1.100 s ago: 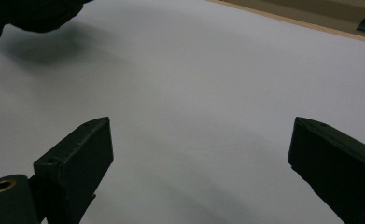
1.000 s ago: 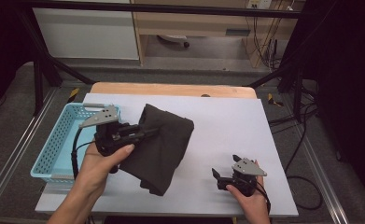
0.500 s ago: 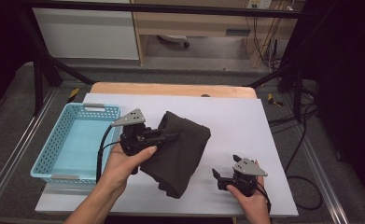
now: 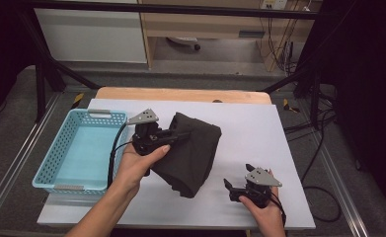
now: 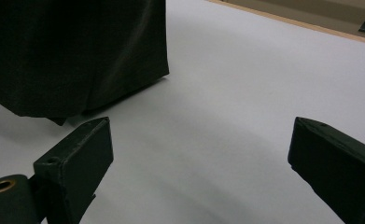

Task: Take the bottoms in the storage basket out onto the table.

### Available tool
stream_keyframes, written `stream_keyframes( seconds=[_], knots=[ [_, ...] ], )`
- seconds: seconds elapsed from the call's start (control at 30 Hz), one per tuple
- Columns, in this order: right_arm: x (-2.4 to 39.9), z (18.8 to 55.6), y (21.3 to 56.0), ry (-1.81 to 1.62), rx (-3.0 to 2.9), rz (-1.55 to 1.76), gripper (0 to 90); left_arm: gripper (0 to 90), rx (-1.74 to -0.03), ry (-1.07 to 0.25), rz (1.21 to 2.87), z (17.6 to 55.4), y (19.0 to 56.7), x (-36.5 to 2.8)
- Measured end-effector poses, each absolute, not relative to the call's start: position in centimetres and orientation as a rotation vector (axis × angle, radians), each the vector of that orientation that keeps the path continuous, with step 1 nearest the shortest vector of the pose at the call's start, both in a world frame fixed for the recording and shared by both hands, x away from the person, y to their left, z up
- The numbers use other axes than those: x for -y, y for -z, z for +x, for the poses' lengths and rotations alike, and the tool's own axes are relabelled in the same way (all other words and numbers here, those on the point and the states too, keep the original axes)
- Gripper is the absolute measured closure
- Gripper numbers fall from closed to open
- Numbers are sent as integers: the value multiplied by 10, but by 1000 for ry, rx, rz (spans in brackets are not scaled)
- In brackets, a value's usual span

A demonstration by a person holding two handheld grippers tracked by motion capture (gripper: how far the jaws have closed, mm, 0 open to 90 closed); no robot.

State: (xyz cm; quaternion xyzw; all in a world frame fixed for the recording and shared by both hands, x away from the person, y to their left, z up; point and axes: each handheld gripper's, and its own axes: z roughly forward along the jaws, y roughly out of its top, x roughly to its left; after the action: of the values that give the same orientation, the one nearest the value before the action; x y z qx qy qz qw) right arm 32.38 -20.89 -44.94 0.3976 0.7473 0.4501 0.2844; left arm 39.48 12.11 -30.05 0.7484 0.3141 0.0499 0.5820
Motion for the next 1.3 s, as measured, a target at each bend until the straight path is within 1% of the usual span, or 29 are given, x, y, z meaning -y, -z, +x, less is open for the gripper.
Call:
stream_keyframes(
  seconds=[0.33, 0.63, 1.3],
  knots=[
    [208, 323, 449, -1211, -2000, 1056, 71, 713, -794, -147, 1758, 405, 307, -117],
    [208, 323, 449, -1210, -2003, 1053, 71, 711, -805, -176, 1794, 415, 308, -109],
    [207, 324, 449, -1210, -2005, 1054, 70, 708, -850, -187, 1799, 429, 322, -101]
  ],
)
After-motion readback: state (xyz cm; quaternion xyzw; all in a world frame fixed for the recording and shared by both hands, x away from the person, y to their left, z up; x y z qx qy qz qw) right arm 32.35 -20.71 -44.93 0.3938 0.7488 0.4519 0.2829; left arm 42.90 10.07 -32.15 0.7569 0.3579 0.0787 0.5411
